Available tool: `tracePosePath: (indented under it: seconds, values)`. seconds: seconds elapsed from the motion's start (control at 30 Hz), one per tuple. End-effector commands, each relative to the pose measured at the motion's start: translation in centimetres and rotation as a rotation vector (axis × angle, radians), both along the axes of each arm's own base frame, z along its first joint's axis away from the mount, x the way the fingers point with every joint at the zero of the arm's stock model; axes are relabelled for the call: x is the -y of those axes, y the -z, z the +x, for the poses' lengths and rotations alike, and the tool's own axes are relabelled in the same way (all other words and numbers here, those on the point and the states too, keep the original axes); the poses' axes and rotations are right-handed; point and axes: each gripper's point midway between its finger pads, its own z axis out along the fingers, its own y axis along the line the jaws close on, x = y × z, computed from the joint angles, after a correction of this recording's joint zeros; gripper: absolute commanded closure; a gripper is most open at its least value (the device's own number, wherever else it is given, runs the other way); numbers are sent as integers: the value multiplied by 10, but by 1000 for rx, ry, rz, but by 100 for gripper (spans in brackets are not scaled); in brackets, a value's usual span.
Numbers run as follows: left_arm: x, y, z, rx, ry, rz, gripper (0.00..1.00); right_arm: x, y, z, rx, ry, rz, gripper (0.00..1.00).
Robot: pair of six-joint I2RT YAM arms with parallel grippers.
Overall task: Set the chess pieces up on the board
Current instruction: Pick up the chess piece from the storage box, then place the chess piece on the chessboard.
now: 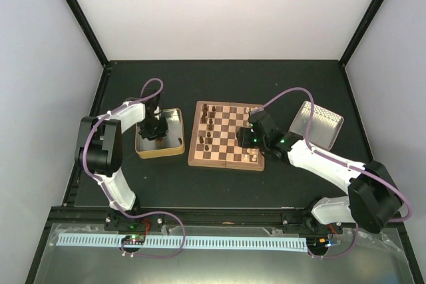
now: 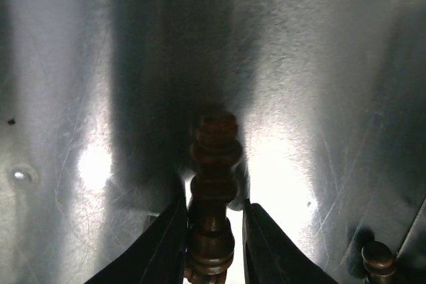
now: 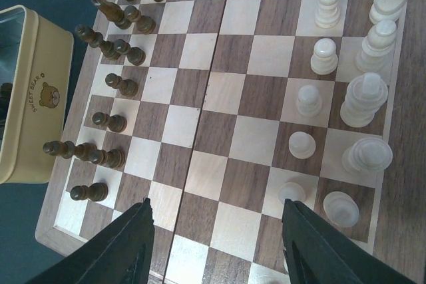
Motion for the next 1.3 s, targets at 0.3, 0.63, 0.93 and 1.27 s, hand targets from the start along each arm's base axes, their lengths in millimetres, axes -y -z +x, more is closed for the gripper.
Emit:
tracePosePath:
  seconds: [0.3, 0.63, 0.93, 1.27]
  values:
    - [-7, -35, 19, 101, 36, 39, 98, 2, -30, 1, 81, 23, 90, 46]
    - [53, -121, 14, 356, 245, -155, 98, -32, -77, -12, 94, -127, 292, 45]
    - [158, -205, -31, 633, 678, -469, 98, -60, -128, -32, 56, -325, 458, 39]
    - [226, -251, -106, 761, 1075, -746, 98, -73, -171, -50, 42, -494, 500, 34]
